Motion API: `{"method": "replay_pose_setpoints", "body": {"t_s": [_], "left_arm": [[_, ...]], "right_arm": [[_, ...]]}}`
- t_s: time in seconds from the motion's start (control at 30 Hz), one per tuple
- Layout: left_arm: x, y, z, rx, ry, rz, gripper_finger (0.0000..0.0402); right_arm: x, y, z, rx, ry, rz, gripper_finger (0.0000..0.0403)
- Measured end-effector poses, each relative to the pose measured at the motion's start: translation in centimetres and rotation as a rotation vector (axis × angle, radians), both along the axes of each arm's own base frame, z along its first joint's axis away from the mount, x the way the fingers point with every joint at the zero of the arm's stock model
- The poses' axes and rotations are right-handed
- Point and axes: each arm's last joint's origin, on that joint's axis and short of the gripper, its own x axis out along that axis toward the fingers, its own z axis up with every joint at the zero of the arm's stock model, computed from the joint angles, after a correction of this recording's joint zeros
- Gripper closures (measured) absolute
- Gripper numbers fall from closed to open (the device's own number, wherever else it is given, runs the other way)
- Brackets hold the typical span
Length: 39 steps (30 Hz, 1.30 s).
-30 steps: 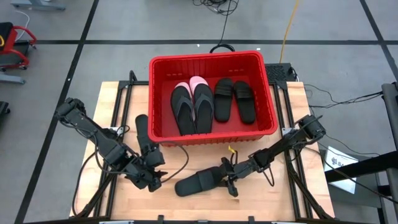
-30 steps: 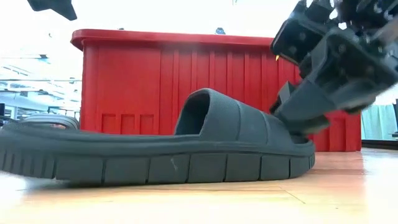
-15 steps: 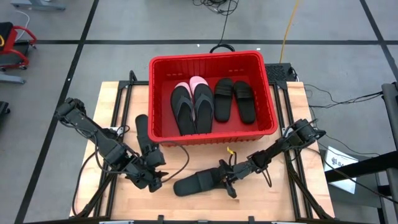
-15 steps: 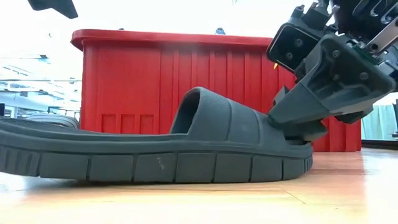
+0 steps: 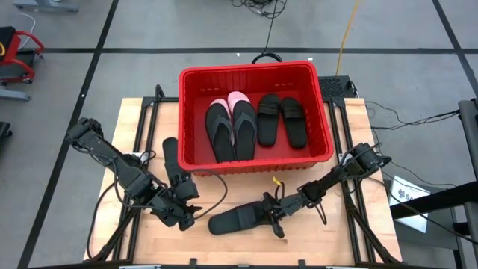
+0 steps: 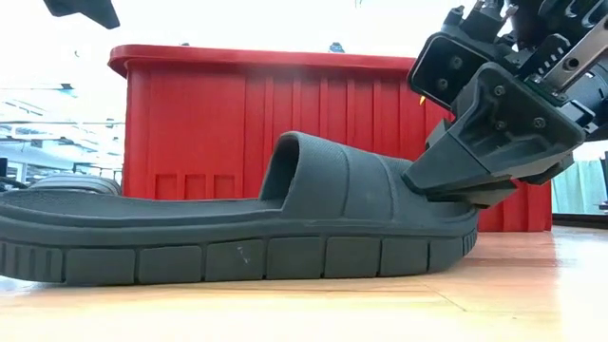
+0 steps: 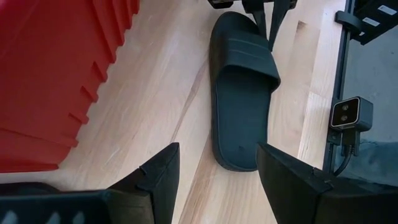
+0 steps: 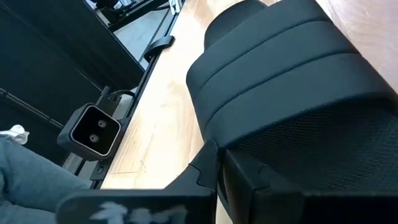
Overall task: Pick and place slides into bin
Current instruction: Put the black slide into the red bin
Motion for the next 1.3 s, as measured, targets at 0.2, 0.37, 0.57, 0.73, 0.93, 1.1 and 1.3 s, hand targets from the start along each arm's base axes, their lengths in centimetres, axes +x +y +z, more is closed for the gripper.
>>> {"method": "replay_pose_setpoints", "body": {"t_s": [0.2, 0.37, 0.57, 0.73, 0.93, 1.1, 1.3], "left_arm": [[0.0, 0.0, 0.0, 0.000, 0.000, 0.000, 0.0197], [0.0, 0.0, 0.0, 0.001, 0.002, 0.000, 0.0197], [0.0, 0.0, 0.0, 0.001, 0.001, 0.001, 0.0197], [0.0, 0.0, 0.0, 0.000, 0.001, 0.001, 0.0197], [0.0, 0.0, 0.0, 0.000, 0.001, 0.001, 0.0197], [0.0, 0.0, 0.0, 0.012, 0.000, -0.013, 0.0197], [0.0, 0.1, 0.0, 0.018, 0.003, -0.015, 0.0197]], "right_arm": [[-0.1, -0.1, 0.3, -0.013, 0.015, -0.001, 0.0401], [-0.8, -0.5, 1.8, -0.066, 0.084, 0.004, 0.0402], [-2.0, -1.1, 4.8, -0.136, 0.107, 0.033, 0.0402], [-3.3, -1.8, 7.1, -0.151, 0.125, 0.037, 0.0402], [-4.8, -2.2, 9.2, -0.104, 0.165, 0.130, 0.0402], [-6.3, -2.7, 11.0, -0.039, 0.195, 0.207, 0.0403], [-8.2, -3.5, 13.8, 0.004, 0.126, 0.238, 0.0403]]}}
